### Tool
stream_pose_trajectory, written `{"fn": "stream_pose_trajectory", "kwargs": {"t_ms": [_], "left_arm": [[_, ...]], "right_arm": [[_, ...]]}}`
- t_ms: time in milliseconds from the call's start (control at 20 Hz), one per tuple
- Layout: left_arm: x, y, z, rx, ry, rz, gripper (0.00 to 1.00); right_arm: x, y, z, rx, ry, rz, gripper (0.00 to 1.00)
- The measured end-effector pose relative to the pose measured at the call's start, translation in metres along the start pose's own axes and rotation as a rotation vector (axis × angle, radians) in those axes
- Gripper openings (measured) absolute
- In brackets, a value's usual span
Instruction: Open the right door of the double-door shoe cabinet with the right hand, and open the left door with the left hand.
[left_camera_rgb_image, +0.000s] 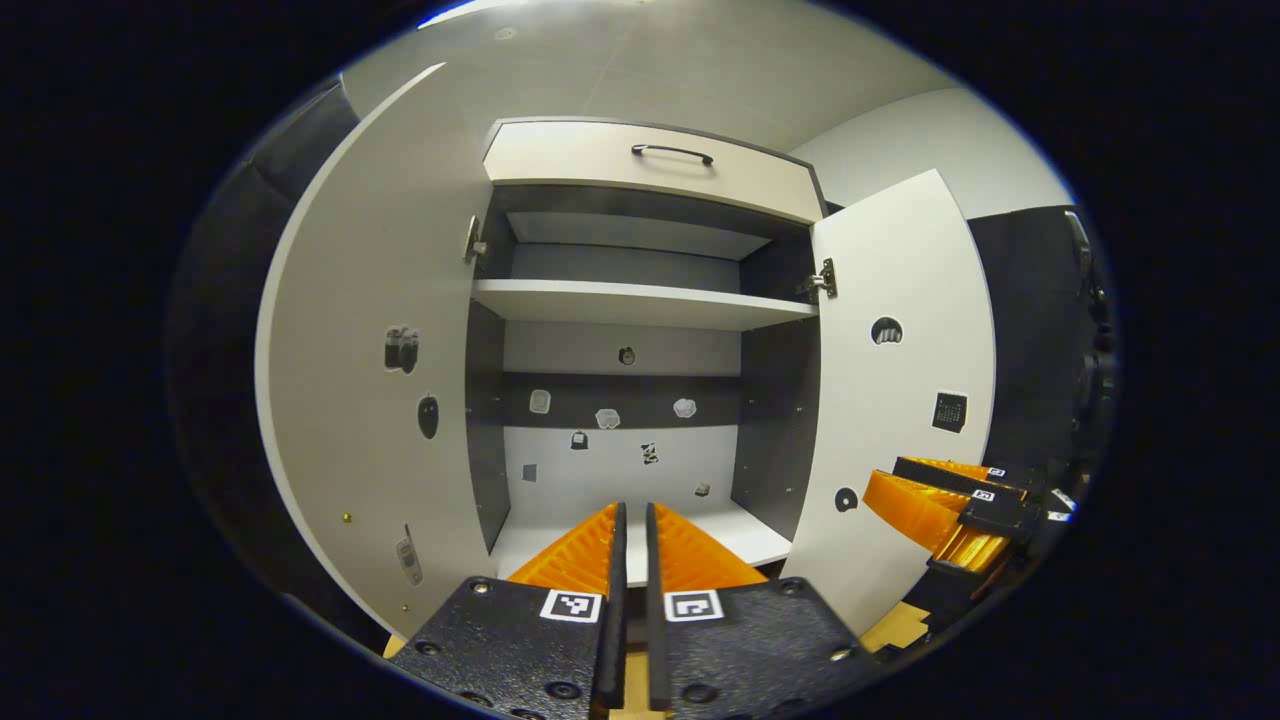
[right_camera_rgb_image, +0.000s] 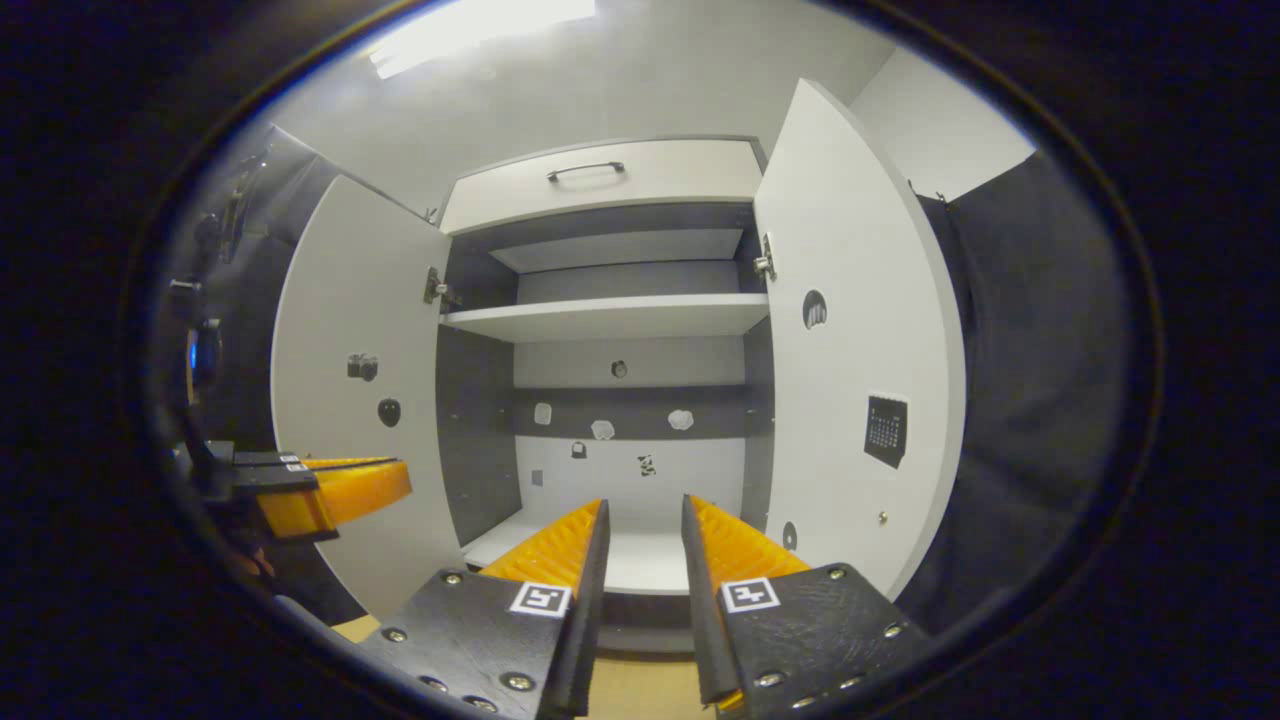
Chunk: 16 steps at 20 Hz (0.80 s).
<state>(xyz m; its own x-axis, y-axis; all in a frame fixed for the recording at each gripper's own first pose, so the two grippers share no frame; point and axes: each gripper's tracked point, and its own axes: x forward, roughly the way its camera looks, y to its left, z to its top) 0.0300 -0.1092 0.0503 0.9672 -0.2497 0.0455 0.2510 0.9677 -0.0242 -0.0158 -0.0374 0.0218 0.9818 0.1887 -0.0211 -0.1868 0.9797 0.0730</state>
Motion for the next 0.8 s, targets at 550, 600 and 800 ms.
{"fn": "stream_pose_trajectory", "kwargs": {"t_ms": [550, 600, 800], "left_arm": [[0.017, -0.013, -0.011, 0.025, 0.008, -0.015, 0.98], [0.016, -0.012, -0.012, 0.026, 0.01, -0.016, 0.98], [0.014, -0.007, -0.013, 0.016, 0.012, -0.014, 0.98]], "right_arm": [[0.002, 0.002, -0.001, 0.001, -0.008, -0.02, 0.99], [0.002, 0.002, 0.0, -0.001, -0.01, -0.019, 0.99], [0.001, 0.005, 0.002, -0.007, -0.022, -0.021, 0.99]]}}
